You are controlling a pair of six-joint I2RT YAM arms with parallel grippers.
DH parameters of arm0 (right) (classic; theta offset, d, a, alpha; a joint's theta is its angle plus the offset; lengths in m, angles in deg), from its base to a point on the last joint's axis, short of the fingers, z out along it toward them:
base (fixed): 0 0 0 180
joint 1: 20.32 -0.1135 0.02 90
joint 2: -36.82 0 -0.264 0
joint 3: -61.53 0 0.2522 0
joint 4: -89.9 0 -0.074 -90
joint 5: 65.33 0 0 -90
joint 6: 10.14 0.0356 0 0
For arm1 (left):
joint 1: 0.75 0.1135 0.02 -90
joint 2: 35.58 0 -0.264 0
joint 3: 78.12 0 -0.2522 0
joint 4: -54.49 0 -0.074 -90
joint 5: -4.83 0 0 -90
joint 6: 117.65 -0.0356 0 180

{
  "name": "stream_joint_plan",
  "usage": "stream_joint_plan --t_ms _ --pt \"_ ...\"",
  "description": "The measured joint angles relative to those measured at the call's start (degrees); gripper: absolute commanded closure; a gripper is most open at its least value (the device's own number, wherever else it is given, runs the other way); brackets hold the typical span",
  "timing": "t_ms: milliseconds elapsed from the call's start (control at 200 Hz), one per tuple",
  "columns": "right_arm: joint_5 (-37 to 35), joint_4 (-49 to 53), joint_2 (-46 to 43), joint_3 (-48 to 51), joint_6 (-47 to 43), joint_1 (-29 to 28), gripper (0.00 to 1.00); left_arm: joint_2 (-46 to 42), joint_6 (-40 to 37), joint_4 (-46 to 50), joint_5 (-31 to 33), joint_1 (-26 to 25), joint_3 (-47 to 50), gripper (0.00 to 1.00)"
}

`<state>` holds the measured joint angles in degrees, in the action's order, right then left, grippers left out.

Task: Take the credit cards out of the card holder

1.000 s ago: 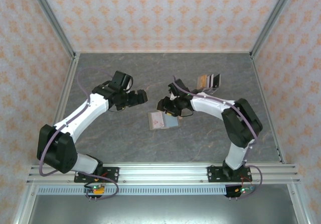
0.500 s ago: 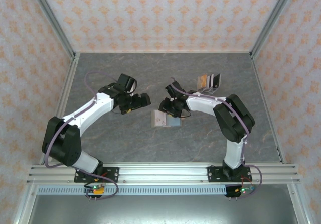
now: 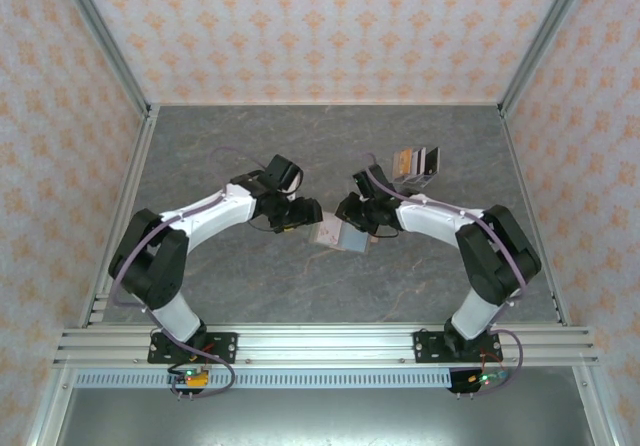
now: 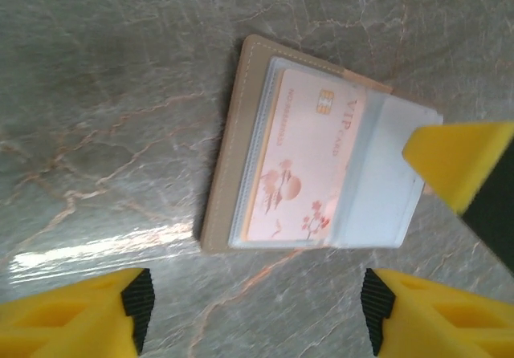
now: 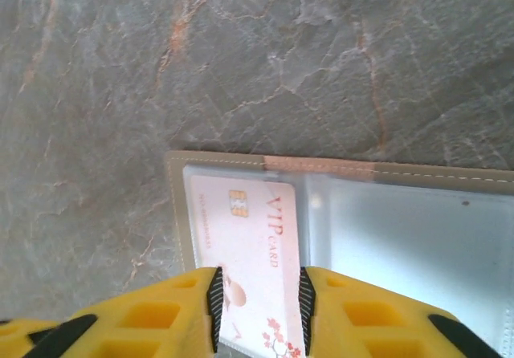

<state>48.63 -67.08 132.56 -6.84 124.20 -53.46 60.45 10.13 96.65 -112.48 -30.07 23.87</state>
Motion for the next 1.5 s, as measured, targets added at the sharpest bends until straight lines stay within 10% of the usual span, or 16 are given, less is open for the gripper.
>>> stream_joint_plan --t_ms 736,1501 --pt "0.9 -3.7 2.6 2.6 0.9 0.2 0.84 14.4 -0.7 -1.5 -2.3 -0.3 -9.8 0.79" --pt "1.4 -8.0 4.1 4.0 0.0 0.2 0.83 16.7 -0.7 -1.9 -0.8 -0.3 -9.2 0.87"
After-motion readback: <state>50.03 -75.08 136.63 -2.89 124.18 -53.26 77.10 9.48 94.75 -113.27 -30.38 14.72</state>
